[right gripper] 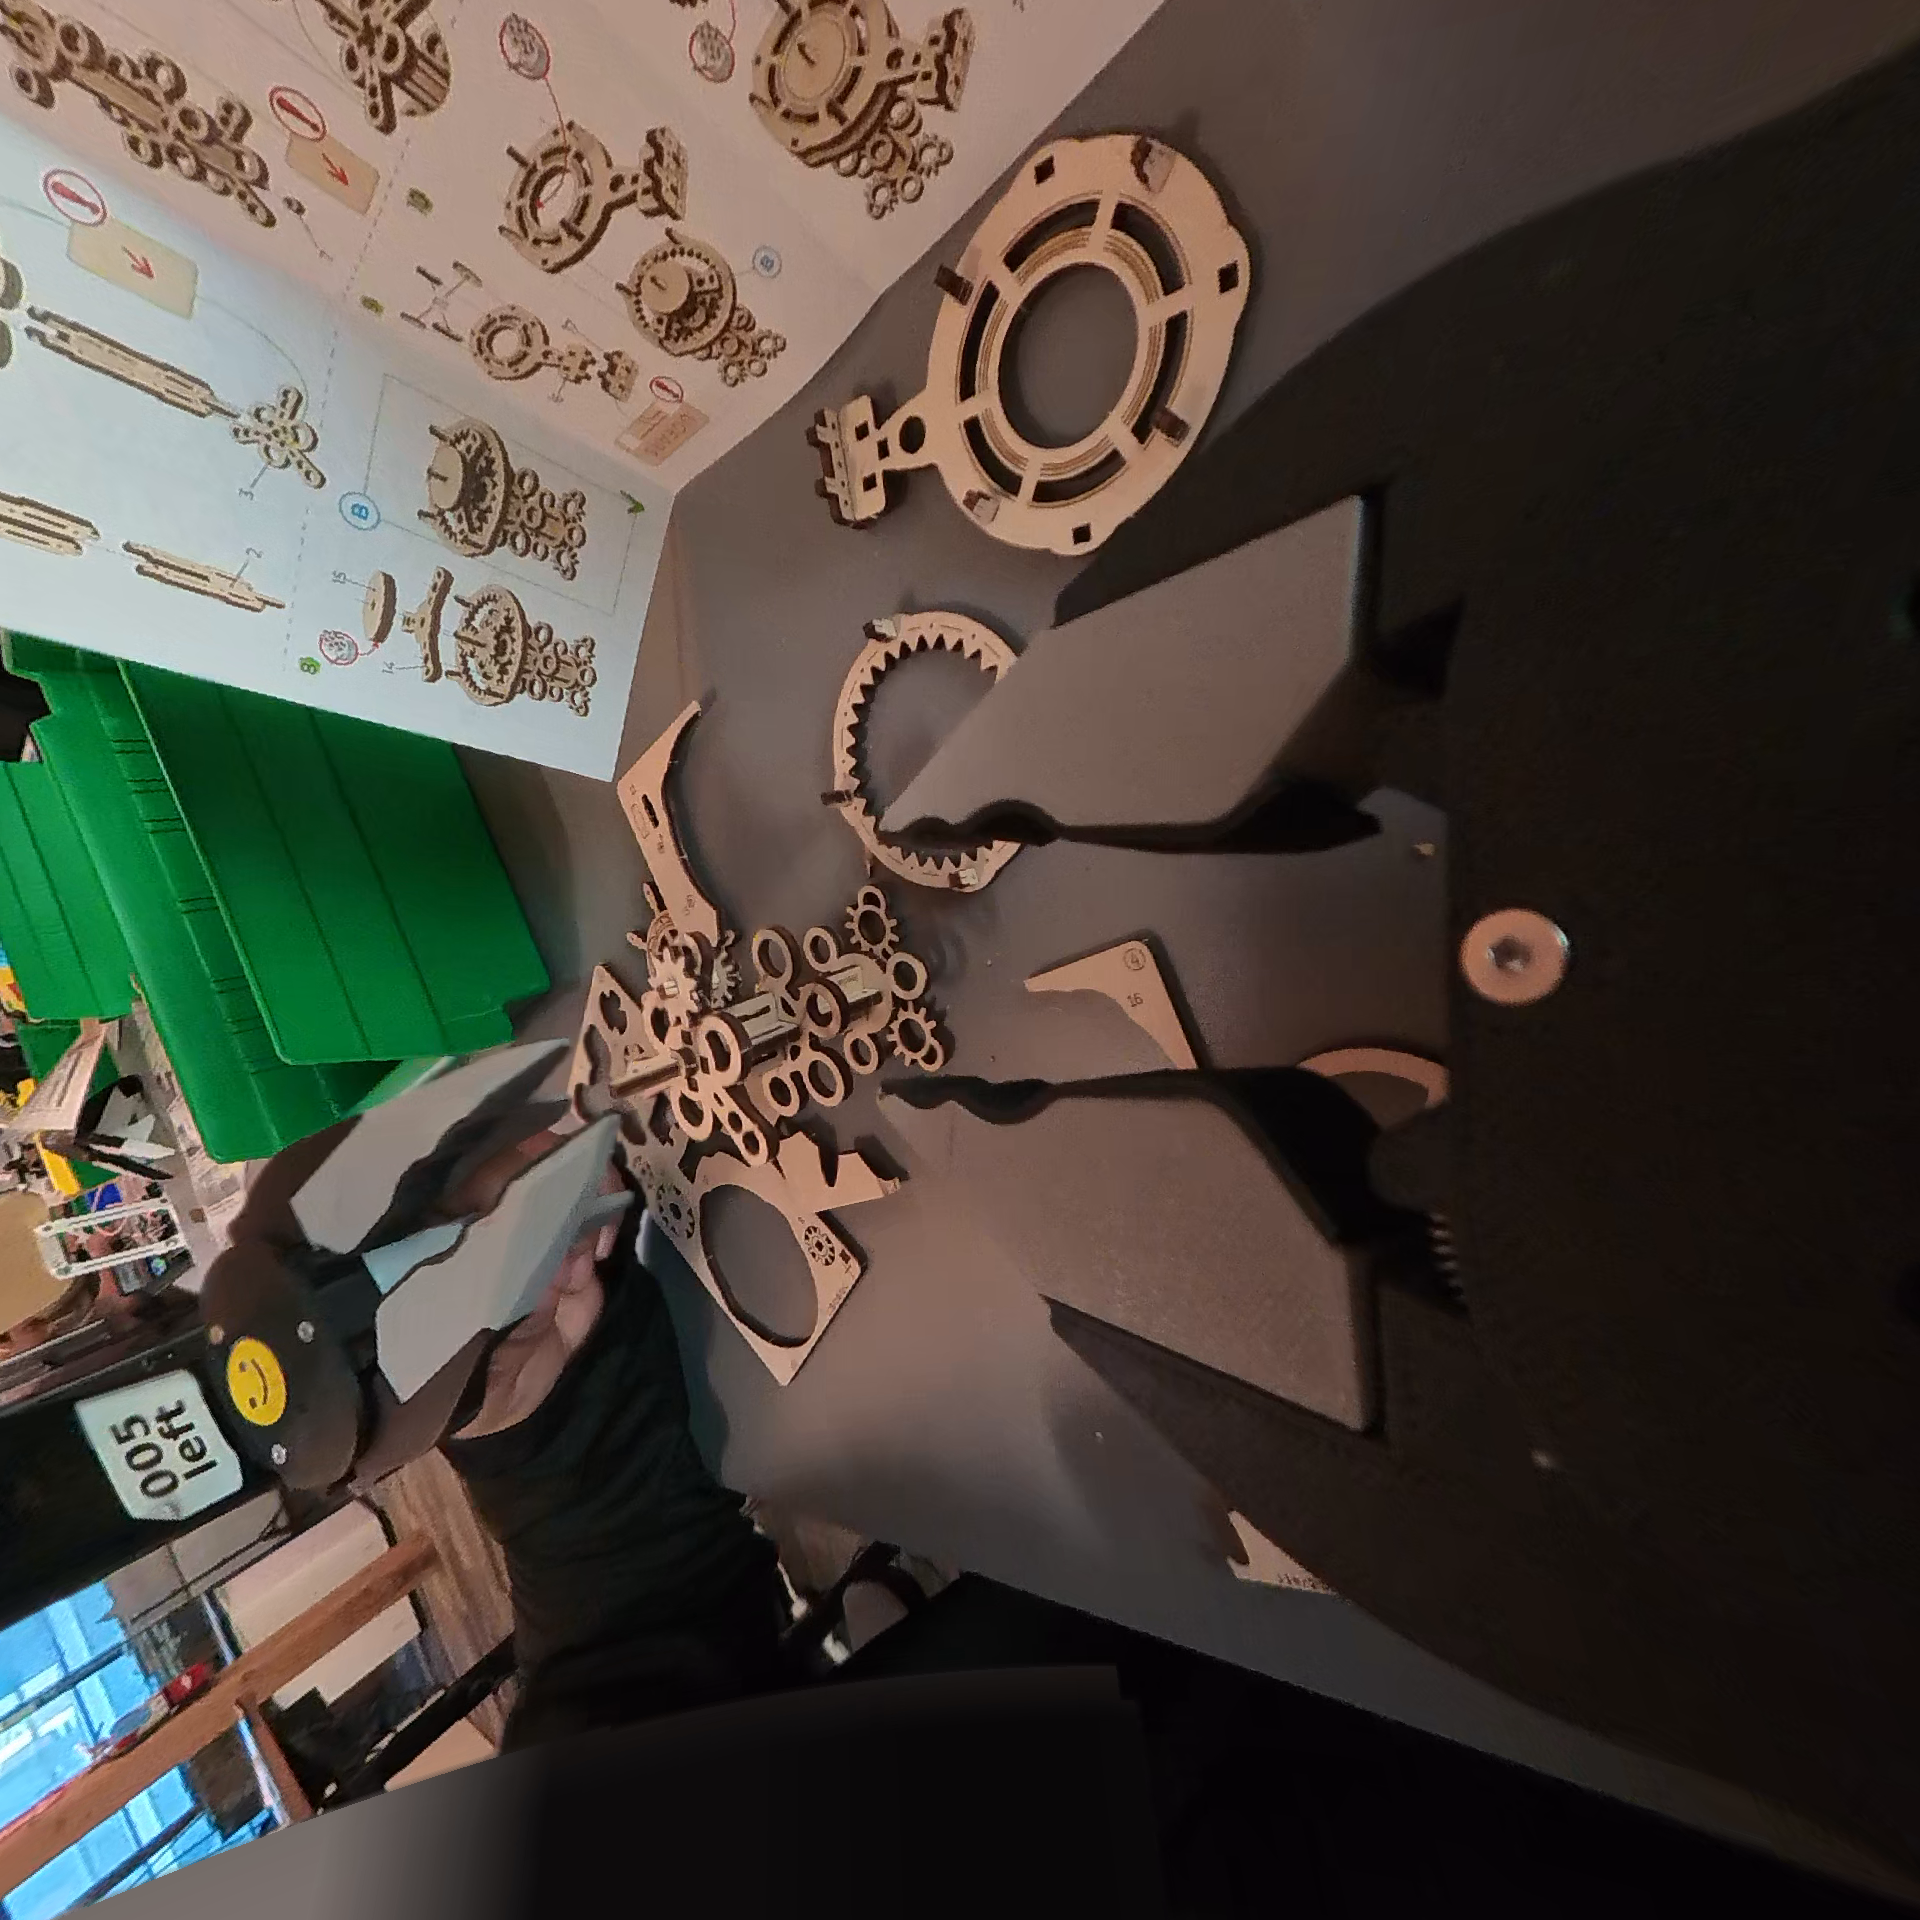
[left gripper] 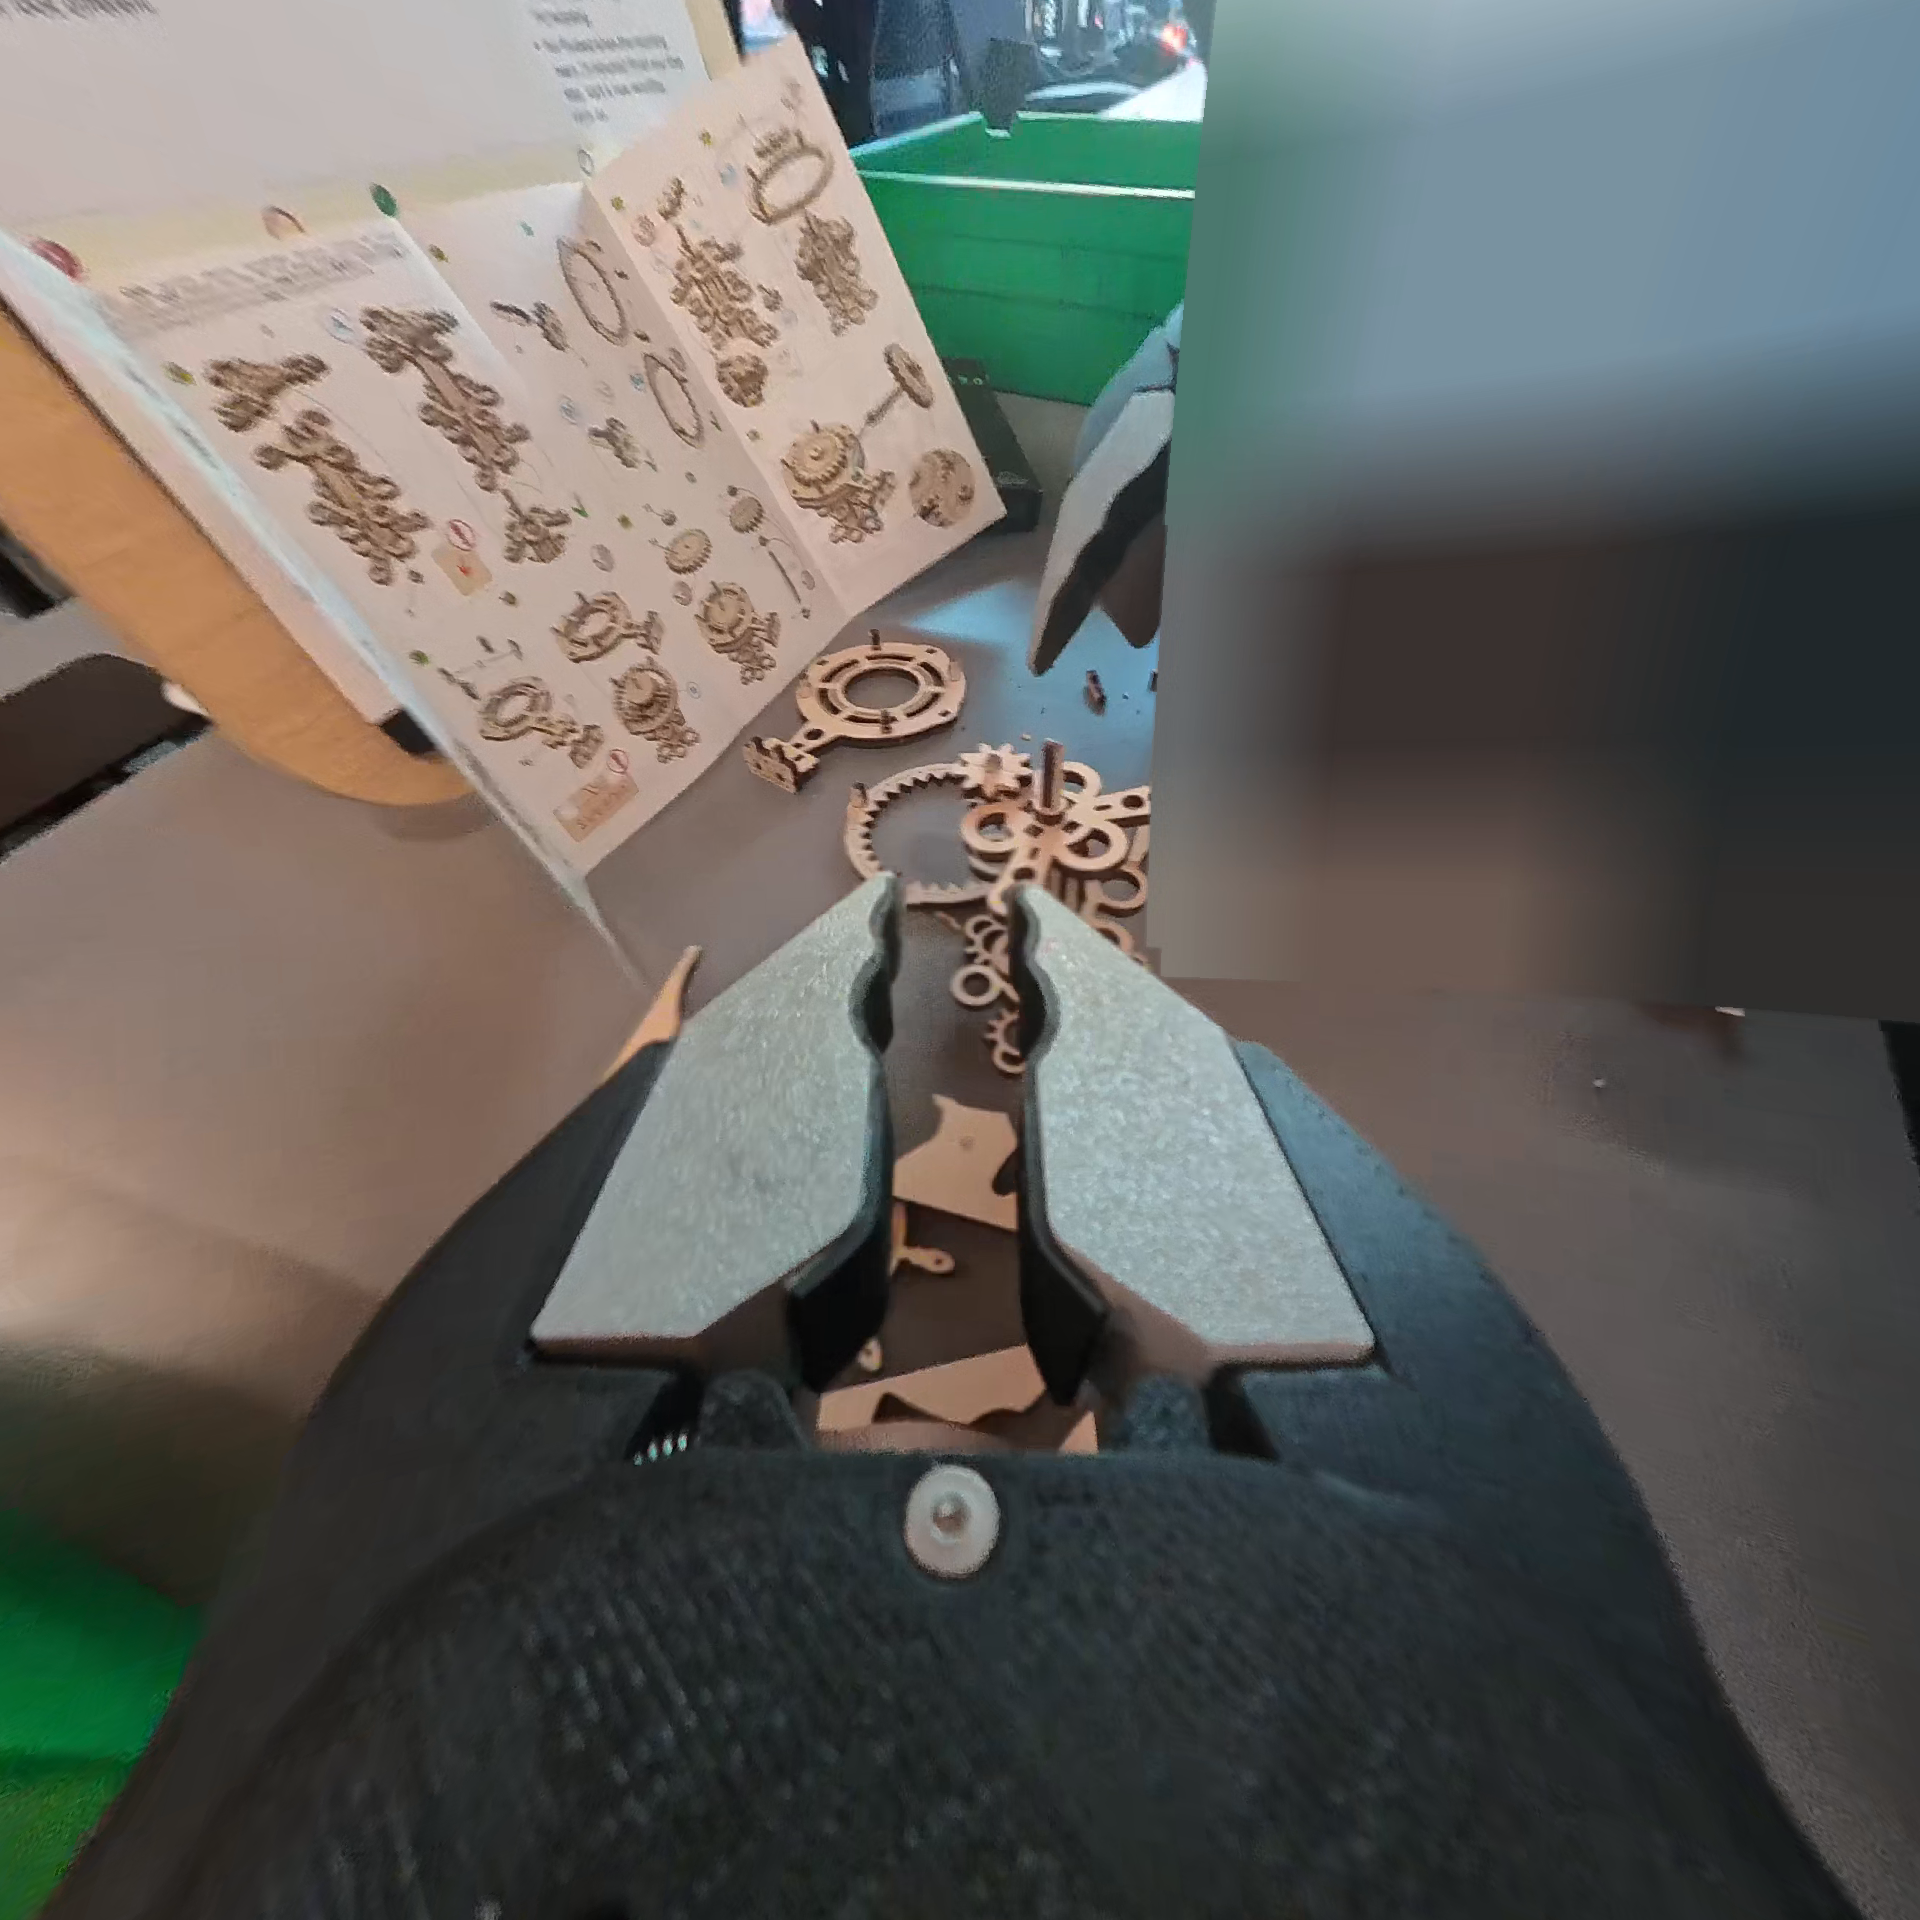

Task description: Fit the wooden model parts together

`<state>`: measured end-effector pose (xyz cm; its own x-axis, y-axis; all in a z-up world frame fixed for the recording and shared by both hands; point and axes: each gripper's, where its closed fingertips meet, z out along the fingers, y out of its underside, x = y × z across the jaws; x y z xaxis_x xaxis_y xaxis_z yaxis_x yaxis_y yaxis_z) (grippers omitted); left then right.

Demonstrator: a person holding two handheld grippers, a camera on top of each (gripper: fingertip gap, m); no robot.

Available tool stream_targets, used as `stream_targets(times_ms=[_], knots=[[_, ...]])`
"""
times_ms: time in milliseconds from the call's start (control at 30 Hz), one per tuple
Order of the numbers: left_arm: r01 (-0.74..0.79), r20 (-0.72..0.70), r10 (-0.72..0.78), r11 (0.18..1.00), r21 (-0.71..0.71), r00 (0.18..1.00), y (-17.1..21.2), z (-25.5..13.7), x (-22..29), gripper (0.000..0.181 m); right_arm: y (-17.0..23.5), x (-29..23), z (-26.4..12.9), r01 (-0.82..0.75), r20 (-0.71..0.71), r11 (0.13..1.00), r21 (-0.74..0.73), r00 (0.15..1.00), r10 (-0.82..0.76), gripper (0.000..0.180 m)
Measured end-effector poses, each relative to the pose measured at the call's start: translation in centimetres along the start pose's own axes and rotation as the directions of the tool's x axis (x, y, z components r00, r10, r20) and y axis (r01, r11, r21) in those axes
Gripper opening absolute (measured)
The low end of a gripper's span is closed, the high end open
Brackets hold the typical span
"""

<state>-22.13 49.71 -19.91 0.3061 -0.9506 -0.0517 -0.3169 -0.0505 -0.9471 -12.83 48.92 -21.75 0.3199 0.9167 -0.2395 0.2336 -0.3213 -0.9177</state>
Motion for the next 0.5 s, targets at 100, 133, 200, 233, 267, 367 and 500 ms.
stream_targets(times_ms=[100, 133, 200, 233, 267, 367, 500], knots=[[-0.024, 0.029, 0.024, 1.000, 0.017, 0.999, -0.9, -1.4, -1.0, 0.018, -0.3, 0.1, -0.2, -0.005, 0.000, 1.000, 0.022, 1.000, 0.005, 0.039], [-0.048, 0.045, 0.047, 0.999, 0.022, 0.998, -1.2, -2.0, -1.3, 0.018, -0.4, 0.1, -0.3, -0.001, -0.003, 1.000, 0.031, 1.000, 0.002, 0.039], [-0.088, 0.096, 0.085, 0.996, 0.031, 0.992, -1.6, -3.1, -2.0, 0.019, -0.7, 0.2, -0.4, 0.012, -0.013, 0.999, 0.051, 1.000, -0.011, 0.039], [-0.076, 0.118, 0.074, 0.997, 0.013, 0.990, -1.1, -3.6, -2.1, 0.019, -0.9, 0.2, -0.5, 0.019, -0.020, 0.998, 0.065, 1.000, -0.018, 0.039], [-0.050, 0.152, 0.052, 0.999, -0.015, 0.987, -0.6, -4.3, -2.2, 0.021, -1.1, 0.4, -0.7, 0.024, -0.030, 0.997, 0.079, 0.999, -0.022, 0.039], [-0.009, 0.244, 0.027, 0.997, -0.077, 0.969, 1.3, -7.1, -1.4, 0.021, -1.4, 0.9, -1.3, 0.019, -0.057, 0.995, 0.100, 0.998, -0.013, 0.039], [0.103, 0.324, -0.048, 0.982, -0.157, 0.945, 4.3, -10.1, 1.1, 0.022, -2.0, 1.4, -2.2, 0.021, -0.096, 0.991, 0.135, 0.995, -0.008, 0.039]])
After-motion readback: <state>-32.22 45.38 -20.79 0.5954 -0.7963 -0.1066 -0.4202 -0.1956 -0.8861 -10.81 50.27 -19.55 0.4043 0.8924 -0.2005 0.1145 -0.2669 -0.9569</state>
